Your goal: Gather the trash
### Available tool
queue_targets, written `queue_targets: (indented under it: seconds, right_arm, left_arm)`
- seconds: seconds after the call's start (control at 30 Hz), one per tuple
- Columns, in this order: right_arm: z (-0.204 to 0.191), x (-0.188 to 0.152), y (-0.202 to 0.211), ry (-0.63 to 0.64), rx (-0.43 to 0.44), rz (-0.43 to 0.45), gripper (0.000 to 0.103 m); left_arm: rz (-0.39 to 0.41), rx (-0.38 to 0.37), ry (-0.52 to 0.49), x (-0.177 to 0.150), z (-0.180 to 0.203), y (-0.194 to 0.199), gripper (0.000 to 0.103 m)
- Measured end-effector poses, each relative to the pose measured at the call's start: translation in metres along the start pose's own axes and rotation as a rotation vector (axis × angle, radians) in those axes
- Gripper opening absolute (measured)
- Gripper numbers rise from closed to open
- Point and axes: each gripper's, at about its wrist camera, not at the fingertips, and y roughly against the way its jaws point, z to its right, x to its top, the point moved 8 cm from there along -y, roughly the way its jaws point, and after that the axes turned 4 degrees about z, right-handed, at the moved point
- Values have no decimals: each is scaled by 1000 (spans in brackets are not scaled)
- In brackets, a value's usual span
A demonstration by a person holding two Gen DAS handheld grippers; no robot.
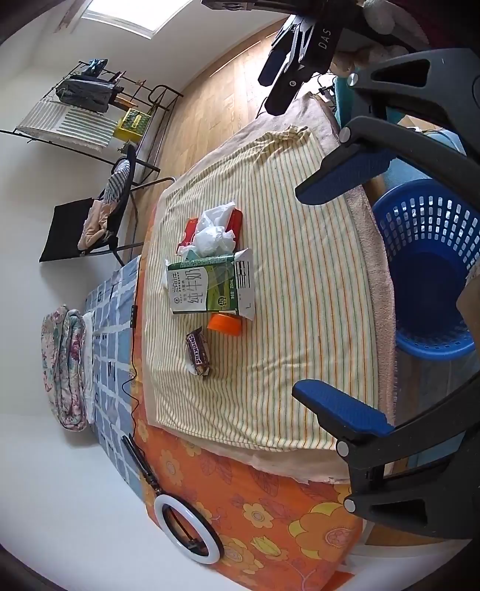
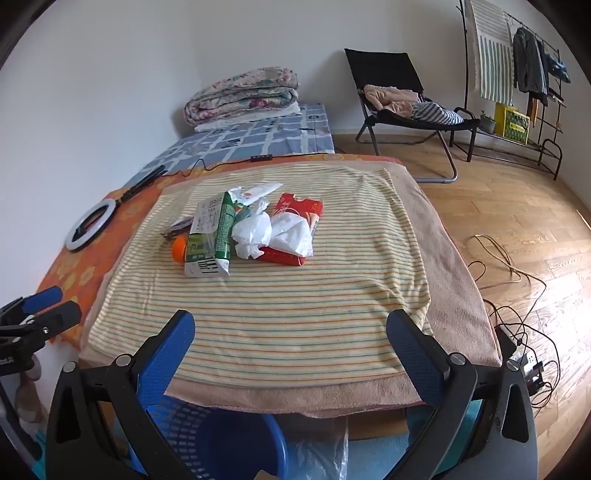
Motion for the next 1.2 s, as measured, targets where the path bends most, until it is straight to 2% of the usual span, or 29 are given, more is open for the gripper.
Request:
queue_targets:
  seconds: [1.2]
  right_arm:
    - [9,-2,2,4,-9,0,103]
  left_arm:
    - [-13,-9,9,-8,-6,-6,97]
